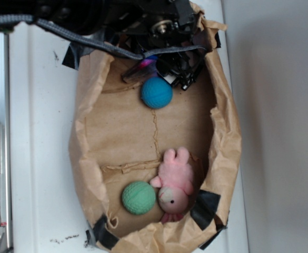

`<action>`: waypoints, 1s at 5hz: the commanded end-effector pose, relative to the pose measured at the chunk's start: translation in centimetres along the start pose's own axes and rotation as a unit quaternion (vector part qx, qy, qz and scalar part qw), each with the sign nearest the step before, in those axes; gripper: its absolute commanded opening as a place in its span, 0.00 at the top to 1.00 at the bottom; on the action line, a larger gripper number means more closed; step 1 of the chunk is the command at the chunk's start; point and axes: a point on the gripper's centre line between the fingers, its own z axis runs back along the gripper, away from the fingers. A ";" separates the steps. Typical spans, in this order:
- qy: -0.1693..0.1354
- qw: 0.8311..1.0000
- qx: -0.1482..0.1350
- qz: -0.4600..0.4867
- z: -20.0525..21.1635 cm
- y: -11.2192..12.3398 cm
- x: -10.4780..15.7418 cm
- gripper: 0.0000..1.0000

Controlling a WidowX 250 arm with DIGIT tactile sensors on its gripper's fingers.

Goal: Grab the wood chip.

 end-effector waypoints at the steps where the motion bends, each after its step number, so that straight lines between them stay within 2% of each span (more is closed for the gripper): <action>1: -0.012 1.000 -0.012 0.010 1.0 0.9 0.7 1.00; 3: 0.000 0.999 -0.035 0.020 2.9 0.5 1.0 1.00; 4: -0.009 0.998 -0.061 0.029 7.1 0.2 0.7 1.00; 5: 0.000 0.995 -0.089 0.041 11.2 0.7 -0.1 1.00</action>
